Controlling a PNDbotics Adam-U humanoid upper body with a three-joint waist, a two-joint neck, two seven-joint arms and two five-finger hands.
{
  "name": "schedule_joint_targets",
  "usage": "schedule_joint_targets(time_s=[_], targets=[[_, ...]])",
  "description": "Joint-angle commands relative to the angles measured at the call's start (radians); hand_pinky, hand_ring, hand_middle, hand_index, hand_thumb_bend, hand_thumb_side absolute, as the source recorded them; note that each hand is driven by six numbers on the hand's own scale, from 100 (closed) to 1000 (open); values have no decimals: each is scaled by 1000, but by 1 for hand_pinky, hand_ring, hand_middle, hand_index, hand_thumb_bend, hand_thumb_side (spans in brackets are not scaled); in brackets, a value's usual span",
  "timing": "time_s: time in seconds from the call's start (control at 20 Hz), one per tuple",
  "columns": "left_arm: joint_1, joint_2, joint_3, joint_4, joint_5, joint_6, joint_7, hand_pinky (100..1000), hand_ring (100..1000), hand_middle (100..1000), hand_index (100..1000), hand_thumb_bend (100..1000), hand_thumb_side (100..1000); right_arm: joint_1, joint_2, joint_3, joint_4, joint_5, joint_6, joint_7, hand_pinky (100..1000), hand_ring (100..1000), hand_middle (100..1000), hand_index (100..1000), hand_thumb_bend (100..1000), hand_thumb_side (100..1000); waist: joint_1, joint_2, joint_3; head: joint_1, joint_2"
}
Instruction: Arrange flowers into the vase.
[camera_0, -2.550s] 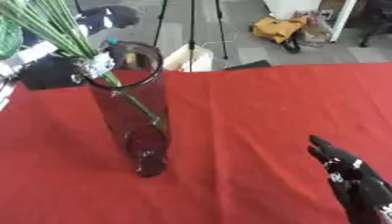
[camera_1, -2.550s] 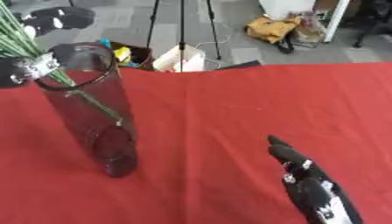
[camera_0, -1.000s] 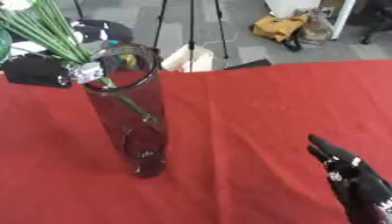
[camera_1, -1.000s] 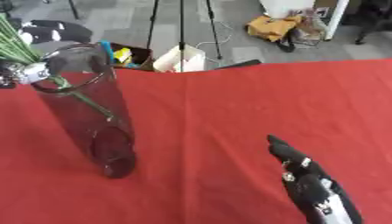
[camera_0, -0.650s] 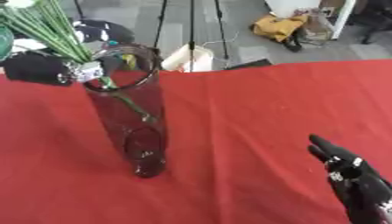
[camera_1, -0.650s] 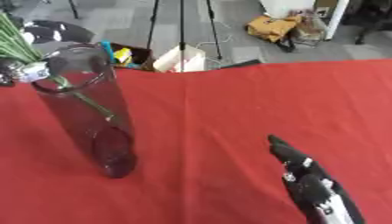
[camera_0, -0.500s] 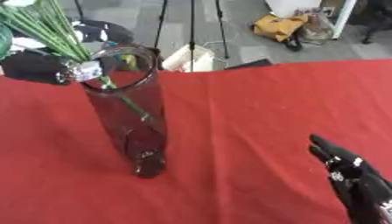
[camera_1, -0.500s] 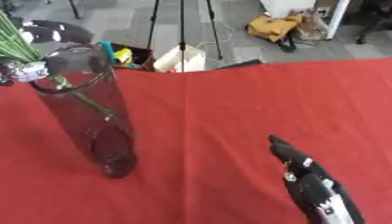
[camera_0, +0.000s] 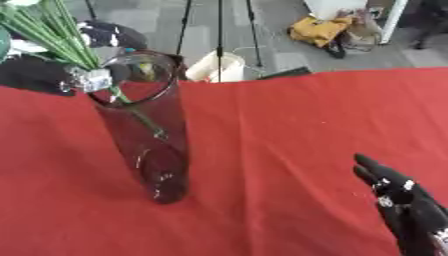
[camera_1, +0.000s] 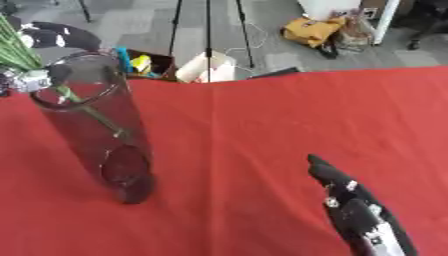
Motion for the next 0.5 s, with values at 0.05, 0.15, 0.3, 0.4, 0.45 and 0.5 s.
schedule_joint_targets(time_s=[0.05, 0.15, 0.3, 0.4, 0.45, 0.5], targets=[[-10, 36, 23, -15, 0, 2, 27, 1000, 1000, 1000, 1000, 100, 1000, -6, -11, -2, -13, 2, 3, 0, 989, 1000, 100, 891, 100, 1000, 1, -21, 1, 0, -13], [-7, 39, 22, -13, -2, 4, 39, 1000, 1000, 1000, 1000, 100, 1000, -7, -10, -2, -13, 4, 3, 0, 989, 1000, 100, 891, 100, 1000, 1, -20, 2, 0, -11], [-1, 50, 22, -13, -26, 2, 46, 1000, 1000, 1000, 1000, 100, 1000, -7, -10, -2, -13, 6, 4, 0, 990, 1000, 100, 892, 100, 1000, -1, -19, 5, -1, -10], [1, 51, 24, -13, -36, -3, 49, 1000, 1000, 1000, 1000, 100, 1000, -7, -9, -2, -13, 7, 5, 0, 991, 1000, 100, 892, 100, 1000, -1, -19, 6, -2, -11], [1, 52, 25, -13, -36, -5, 52, 1000, 1000, 1000, 1000, 100, 1000, -7, -9, -2, -13, 8, 6, 0, 991, 1000, 100, 892, 100, 1000, -2, -19, 7, -2, -11], [1, 50, 25, -14, -33, -7, 57, 1000, 1000, 1000, 1000, 100, 1000, -7, -9, -1, -13, 9, 7, 1, 991, 1000, 100, 893, 100, 1000, -2, -19, 7, -2, -10]])
